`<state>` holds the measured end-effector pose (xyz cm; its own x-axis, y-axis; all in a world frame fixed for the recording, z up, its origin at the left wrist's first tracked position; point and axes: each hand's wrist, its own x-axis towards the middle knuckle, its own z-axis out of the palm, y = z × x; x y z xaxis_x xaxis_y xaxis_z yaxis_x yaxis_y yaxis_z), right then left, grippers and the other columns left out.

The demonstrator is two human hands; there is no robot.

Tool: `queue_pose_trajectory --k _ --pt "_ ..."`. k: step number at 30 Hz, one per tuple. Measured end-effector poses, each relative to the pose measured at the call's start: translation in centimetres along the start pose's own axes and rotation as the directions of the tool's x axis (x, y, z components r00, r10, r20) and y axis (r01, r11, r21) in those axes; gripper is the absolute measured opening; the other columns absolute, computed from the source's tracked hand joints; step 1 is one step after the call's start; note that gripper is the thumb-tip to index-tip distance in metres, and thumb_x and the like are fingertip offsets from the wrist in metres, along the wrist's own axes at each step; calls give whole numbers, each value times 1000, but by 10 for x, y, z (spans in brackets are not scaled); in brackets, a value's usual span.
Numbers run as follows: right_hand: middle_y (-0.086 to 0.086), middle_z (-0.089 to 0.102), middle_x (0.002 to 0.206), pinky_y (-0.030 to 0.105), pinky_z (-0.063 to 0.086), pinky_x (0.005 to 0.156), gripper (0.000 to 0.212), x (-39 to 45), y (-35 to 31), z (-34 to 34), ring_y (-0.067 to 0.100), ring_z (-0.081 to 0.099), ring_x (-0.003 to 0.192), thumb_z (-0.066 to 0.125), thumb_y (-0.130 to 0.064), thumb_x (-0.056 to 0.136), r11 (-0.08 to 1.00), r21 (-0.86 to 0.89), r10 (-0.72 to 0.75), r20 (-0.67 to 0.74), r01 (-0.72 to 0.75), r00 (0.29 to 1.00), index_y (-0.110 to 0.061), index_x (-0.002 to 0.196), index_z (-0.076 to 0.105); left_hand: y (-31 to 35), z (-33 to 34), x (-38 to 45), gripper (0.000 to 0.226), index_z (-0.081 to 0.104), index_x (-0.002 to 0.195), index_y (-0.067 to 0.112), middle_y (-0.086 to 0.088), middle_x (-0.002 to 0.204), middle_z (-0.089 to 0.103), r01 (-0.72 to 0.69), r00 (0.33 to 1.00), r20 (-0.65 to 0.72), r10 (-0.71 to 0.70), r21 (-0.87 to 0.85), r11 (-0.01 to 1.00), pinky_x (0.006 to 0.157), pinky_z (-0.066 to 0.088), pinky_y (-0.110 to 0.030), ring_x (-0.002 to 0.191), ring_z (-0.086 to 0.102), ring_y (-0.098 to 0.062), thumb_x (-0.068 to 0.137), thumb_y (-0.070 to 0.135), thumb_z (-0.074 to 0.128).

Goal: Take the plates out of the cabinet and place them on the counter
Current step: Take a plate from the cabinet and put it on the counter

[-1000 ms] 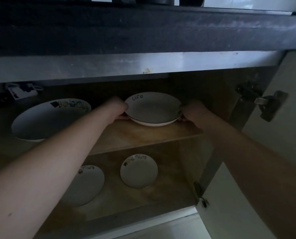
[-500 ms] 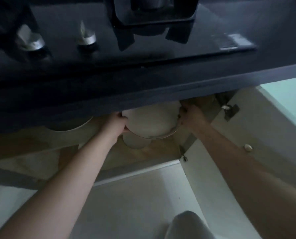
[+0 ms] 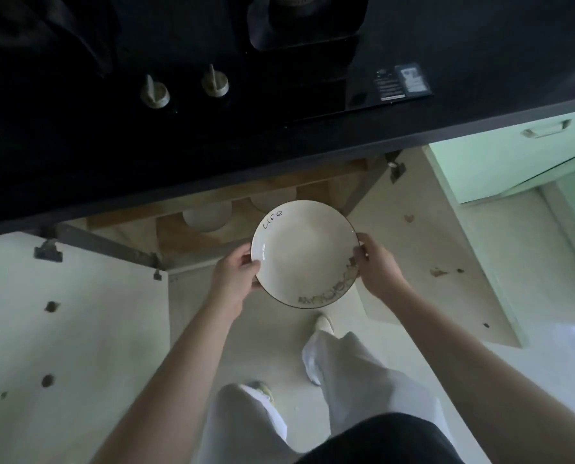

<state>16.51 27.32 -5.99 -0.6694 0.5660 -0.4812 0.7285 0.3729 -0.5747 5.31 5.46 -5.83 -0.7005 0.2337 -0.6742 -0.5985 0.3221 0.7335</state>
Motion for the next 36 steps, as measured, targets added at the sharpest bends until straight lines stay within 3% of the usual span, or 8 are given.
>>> queue_pose_trajectory --k 6,9,15,20,23,27,31,36 --pt "4 68 83 26 41 54 25 -104 -26 -31 23 62 71 42 -19 98 994 -84 -56 106 65 993 -23 121 53 -4 -44 -116 36 63 122 18 -9 110 70 10 999 50 -8 -50 999 72 60 -29 92 66 -19 96 -4 51" --pt "6 69 83 32 44 60 23 -140 -42 -37 25 63 70 43 -17 97 985 -115 -113 124 127 986 -16 118 53 1 -68 -162 38 64 121 22 -7 108 72 -24 999 42 26 -46 999 77 60 -32 92 67 -18 97 -4 51" --pt "13 69 79 41 51 67 22 -207 -72 -41 33 63 74 45 -16 93 981 -83 -171 58 176 984 -15 110 57 14 -106 -226 36 63 117 28 3 87 78 -109 993 51 111 -44 993 70 61 -26 79 73 -14 97 1 53" --pt "5 70 73 30 46 57 20 -259 -77 -52 21 67 70 47 -15 93 979 41 -200 -24 201 980 -31 98 58 35 -126 -259 34 66 108 34 3 88 78 -216 969 121 216 -20 976 64 58 -22 79 73 -15 97 4 55" --pt "-1 69 69 25 42 54 26 -277 -72 -64 15 66 65 47 -15 94 977 84 -189 -84 196 978 -37 102 58 46 -122 -268 30 66 119 26 -4 99 76 -260 951 171 257 -8 966 68 59 -27 88 73 -23 97 9 58" --pt "-2 70 71 15 40 46 25 -296 -60 -88 8 63 60 47 -16 95 975 117 -167 -184 190 969 -37 104 59 56 -97 -275 32 67 110 37 -1 100 76 -307 927 226 299 2 952 70 59 -33 90 72 -23 97 10 57" --pt "2 69 69 28 45 54 28 -308 -43 -117 20 62 60 48 -16 96 960 198 -143 -259 198 955 -42 95 59 64 -65 -283 31 69 108 37 -3 102 75 -314 908 292 300 -2 950 69 58 -32 93 70 -22 97 11 57" --pt "5 69 71 16 41 49 23 -320 -8 -158 12 63 55 48 -16 95 951 248 -106 -303 186 947 -35 99 61 74 -12 -290 29 68 115 35 -4 107 74 -316 891 350 289 21 949 73 57 -36 99 69 -27 98 14 57"
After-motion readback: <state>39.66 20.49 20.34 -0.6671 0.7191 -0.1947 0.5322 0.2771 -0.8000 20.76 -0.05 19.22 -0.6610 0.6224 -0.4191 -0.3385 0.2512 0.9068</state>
